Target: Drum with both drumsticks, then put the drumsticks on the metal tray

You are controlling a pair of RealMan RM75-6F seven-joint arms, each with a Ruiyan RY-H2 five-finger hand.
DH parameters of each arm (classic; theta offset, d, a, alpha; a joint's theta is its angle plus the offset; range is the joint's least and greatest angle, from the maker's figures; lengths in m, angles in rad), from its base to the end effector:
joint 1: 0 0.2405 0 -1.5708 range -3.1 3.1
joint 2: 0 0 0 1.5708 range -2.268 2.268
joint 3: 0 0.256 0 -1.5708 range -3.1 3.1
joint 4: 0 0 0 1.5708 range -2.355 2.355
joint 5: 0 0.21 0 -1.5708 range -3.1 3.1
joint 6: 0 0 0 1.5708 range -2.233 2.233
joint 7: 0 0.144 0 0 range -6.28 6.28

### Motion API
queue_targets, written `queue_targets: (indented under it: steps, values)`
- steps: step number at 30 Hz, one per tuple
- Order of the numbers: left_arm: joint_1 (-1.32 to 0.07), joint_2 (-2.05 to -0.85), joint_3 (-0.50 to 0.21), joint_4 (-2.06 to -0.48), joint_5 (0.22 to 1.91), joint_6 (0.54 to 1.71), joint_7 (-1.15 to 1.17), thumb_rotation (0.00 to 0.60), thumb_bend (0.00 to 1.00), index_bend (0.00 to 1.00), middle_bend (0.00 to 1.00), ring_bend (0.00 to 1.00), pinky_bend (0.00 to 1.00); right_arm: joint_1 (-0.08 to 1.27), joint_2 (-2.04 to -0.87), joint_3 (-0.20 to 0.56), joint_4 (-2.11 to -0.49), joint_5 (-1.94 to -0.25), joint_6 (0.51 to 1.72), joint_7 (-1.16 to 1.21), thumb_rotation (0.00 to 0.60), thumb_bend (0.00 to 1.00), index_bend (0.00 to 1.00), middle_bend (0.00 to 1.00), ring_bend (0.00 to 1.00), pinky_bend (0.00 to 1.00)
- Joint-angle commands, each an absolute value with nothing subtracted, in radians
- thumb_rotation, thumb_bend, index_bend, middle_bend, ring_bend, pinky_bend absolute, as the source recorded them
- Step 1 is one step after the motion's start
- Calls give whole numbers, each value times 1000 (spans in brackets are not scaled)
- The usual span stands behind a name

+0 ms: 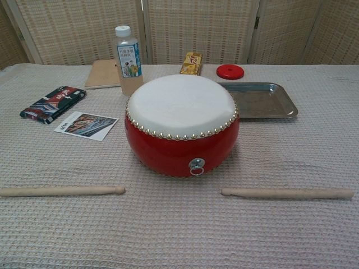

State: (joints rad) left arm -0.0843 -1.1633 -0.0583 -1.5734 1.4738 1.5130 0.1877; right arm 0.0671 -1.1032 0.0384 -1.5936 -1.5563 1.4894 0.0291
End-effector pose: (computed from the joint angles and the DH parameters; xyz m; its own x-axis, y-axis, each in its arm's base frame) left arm -0.3161 0.1828 0.1548 0.5526 -0.0294 0.8330 0.8335 0.0249 -0.5520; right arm -0.3123 -0.1732 0.1617 0.4044 -0.0155 0.9145 -0.9139 -0.0465 0.4033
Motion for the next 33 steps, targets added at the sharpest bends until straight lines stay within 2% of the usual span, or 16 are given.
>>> queue_targets:
  steps: [1, 16, 22, 27, 33]
  values:
    - [-90, -1160, -55, -1578, 1466, 1495, 195, 600, 305, 1, 57, 6, 88, 72, -1107, 39, -1591, -1551, 1481, 32, 600, 144, 99, 236, 132, 312]
    - [-81, -1157, -50, -1584, 1484, 1517, 180, 600, 304, 18, 61, 10, 88, 91, -1099, 12, -1641, -1621, 1468, 68, 600, 144, 138, 236, 168, 315]
    - [-75, -1162, -44, -1576, 1494, 1526, 159, 600, 303, 22, 63, 17, 88, 160, -1160, -8, -1678, -1647, 1346, 44, 600, 144, 270, 236, 168, 321]
    - [-65, -1162, -42, -1560, 1495, 1537, 136, 600, 304, 23, 63, 17, 87, 229, -1248, -6, -1689, -1617, 1212, -67, 600, 159, 308, 236, 156, 321]
    - [-57, -1167, -37, -1535, 1497, 1541, 105, 600, 304, 24, 63, 22, 88, 289, -1367, 14, -1647, -1573, 1123, -190, 600, 189, 359, 236, 138, 321]
